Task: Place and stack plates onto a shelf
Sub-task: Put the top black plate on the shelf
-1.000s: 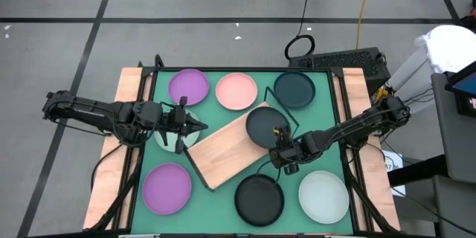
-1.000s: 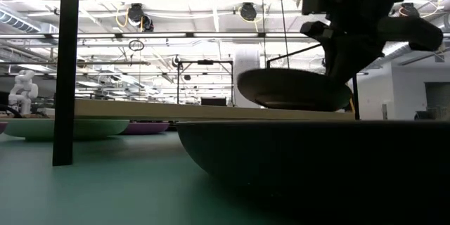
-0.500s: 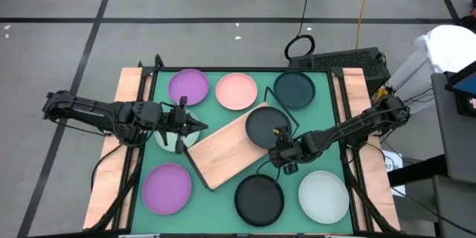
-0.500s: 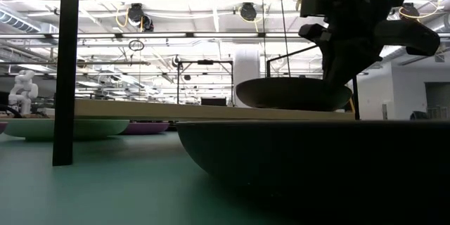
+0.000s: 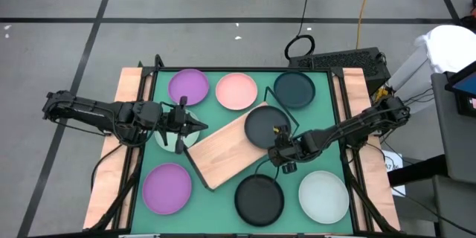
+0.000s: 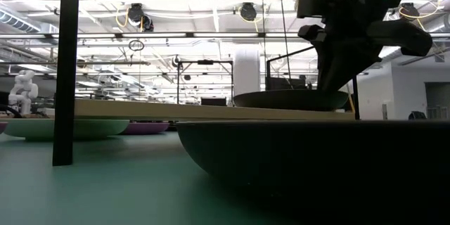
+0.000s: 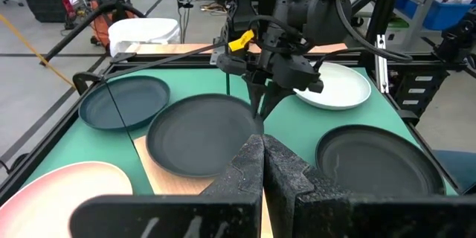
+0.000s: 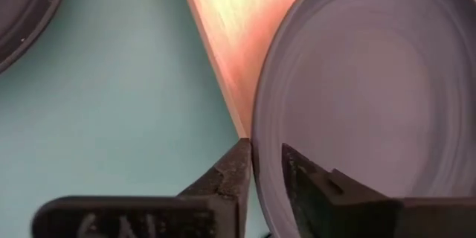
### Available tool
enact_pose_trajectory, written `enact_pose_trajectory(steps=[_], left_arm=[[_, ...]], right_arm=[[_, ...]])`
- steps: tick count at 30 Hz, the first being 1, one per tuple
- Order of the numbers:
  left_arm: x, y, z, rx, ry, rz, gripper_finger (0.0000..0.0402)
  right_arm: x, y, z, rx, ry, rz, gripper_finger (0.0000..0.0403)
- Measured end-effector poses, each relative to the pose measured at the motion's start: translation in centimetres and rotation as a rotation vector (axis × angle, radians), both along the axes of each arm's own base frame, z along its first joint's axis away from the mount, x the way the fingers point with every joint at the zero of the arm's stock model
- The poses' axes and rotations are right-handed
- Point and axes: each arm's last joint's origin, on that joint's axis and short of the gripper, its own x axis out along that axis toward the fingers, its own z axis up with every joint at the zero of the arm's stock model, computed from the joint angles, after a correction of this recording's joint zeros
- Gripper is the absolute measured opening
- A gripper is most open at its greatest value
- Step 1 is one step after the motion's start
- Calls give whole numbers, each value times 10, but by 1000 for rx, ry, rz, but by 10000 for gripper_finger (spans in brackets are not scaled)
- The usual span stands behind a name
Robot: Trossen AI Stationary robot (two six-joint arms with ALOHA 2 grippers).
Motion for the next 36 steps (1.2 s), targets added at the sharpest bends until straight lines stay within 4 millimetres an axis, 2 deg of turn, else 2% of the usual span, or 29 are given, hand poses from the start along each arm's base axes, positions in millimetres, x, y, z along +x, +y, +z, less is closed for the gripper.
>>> enact_pose_trajectory(steps=[4,9,14,21,36], left_arm=[[0,0,0,-2,0,0,3],[0,0,0,-1,0,0,3],[0,0,0,0,0,0,3],[0,0,0,2,0,-1,3],[0,0,0,4,1,-2,3]], right_arm=[[1,-3,0,6,-1,-17,85],[1,-3,0,5,1,-12,90],[1,-3,0,9,1,-15,70],[-1,-3,-1,2,23,-11,7],[0,-3,0,8,7,-14,18]])
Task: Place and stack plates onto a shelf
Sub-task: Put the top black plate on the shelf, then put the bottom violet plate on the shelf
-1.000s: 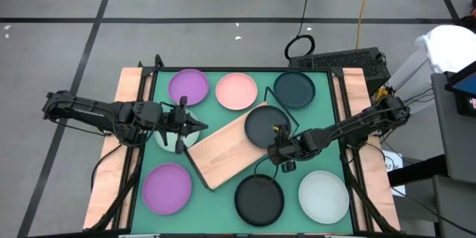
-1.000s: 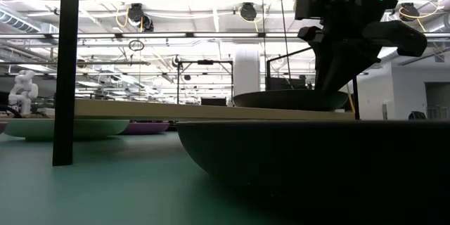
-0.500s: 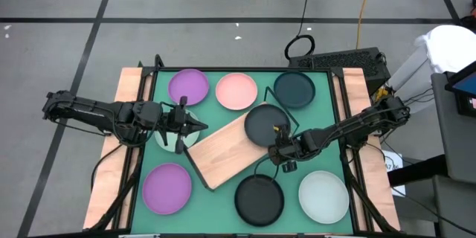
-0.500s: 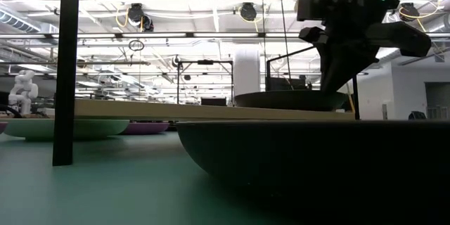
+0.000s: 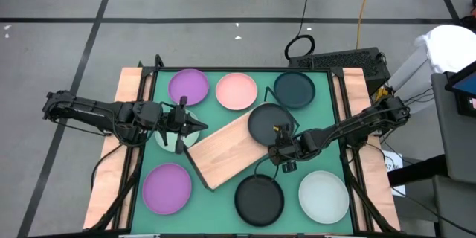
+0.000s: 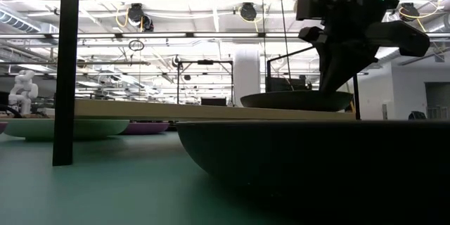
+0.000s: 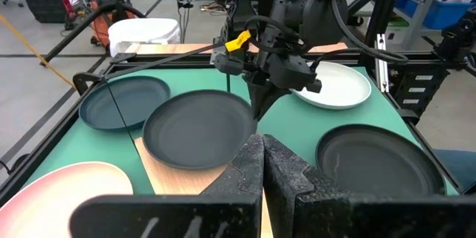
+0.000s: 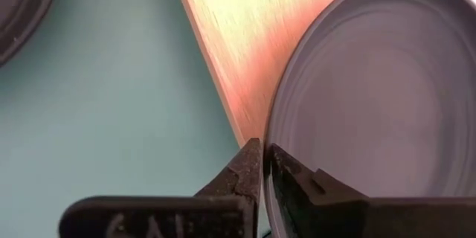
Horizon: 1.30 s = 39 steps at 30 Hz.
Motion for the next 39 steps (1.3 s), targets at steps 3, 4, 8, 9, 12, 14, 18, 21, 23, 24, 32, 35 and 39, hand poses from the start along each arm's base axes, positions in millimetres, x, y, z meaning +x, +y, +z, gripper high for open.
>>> enact_pose_trajectory(steps=[3,4,8,9,12,14,18,21,23,24,32,35,39], left_arm=[[0,0,0,0,0,0,3],[0,0,0,0,0,0,3],[0,0,0,0,0,0,3],[0,0,0,0,1,0,3],[0,0,-1,2,13,0,3],[-1,0,-3,4,28,0,3],[-1,0,-5,14,50,-2,3],[-1,0,-4,3,41,1,3],[-1,0,-3,-24,29,9,3],[-1,0,-2,-33,24,12,3],[-13,-4,11,-127,184,25,3],[-20,-12,15,-152,254,7,3],[-27,-28,18,-205,278,-36,3]], right_arm=[[1,0,1,2,-15,7,18],[2,1,1,2,-16,9,18],[2,1,1,4,-24,9,19],[2,1,2,6,-29,9,21],[3,3,8,21,-77,11,34],[2,5,17,34,-129,5,49],[0,10,38,69,-268,4,96],[-2,16,51,100,-367,16,132],[-5,21,56,89,-407,25,150],[-6,24,58,77,-426,29,157],[-14,45,65,-18,-509,68,166],[-18,53,66,-5,-520,99,165],[-23,63,66,14,-522,127,165]])
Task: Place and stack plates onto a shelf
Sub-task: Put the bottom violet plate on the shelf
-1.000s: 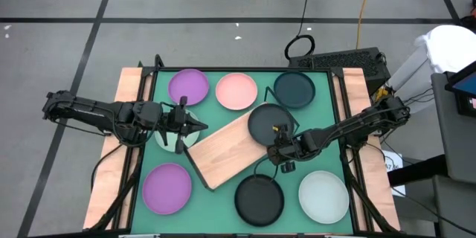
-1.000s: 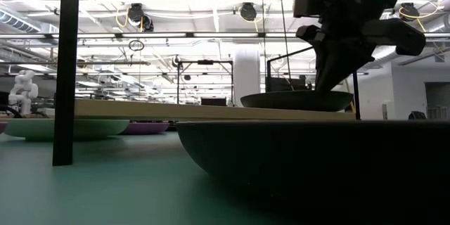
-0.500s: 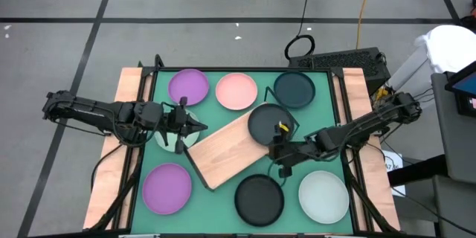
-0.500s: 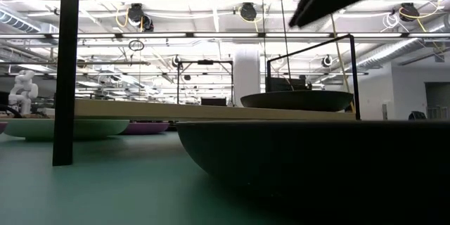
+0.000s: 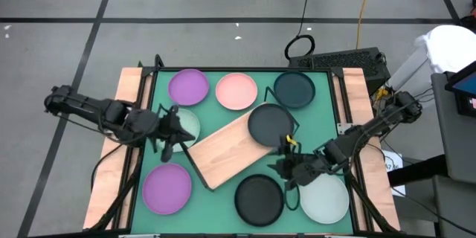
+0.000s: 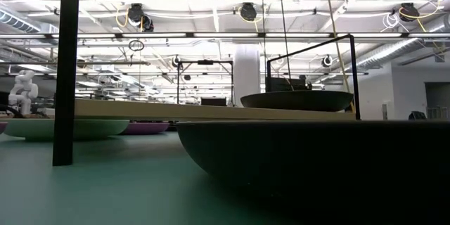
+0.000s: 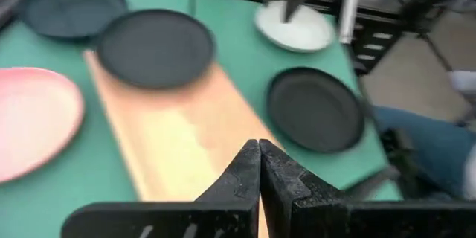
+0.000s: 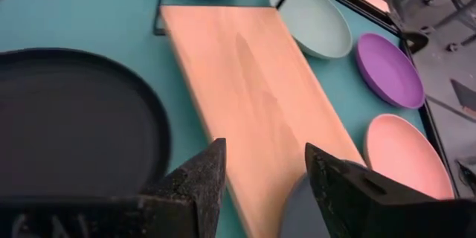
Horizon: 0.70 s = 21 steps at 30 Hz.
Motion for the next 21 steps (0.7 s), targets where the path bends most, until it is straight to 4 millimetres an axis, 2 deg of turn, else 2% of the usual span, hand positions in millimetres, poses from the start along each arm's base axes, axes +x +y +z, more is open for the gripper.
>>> enact_pose_trajectory(steps=[7,12,21], left_arm=[[-8,-46,-10,-53,79,-180,3],[-8,-79,-26,-86,169,-167,3],[-7,-132,-69,-109,368,-151,3]], right_arm=[[-13,9,11,66,-44,23,165],[-21,13,17,123,-68,24,165],[-27,22,18,170,-71,33,165]])
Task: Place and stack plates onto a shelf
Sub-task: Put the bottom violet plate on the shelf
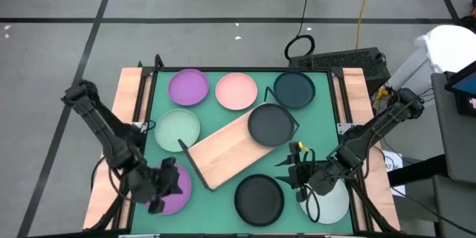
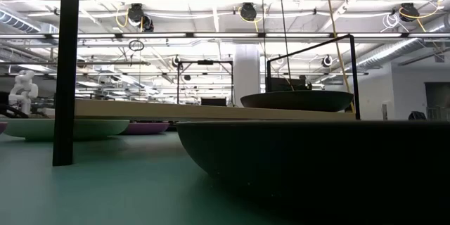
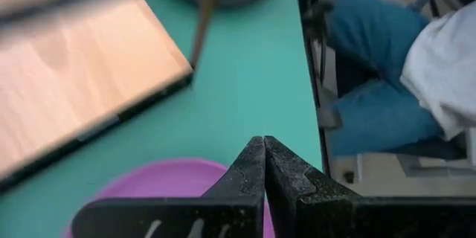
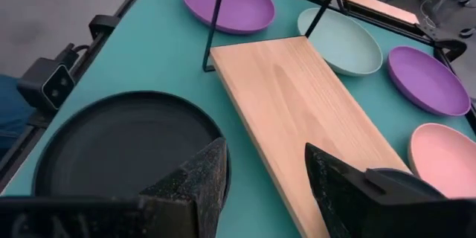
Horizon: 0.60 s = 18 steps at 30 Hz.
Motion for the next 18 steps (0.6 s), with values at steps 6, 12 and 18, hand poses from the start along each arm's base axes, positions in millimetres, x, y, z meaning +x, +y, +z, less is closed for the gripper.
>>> enact_pose_trajectory(steps=[6,12,18], left_arm=[[-4,-25,-21,-21,81,34,3],[-1,-36,-37,-42,140,107,36],[7,-47,-51,-58,137,118,94]], right_arm=[[-1,1,0,1,0,3,165],[0,1,0,-25,-1,21,165],[0,1,0,-50,-2,37,165]])
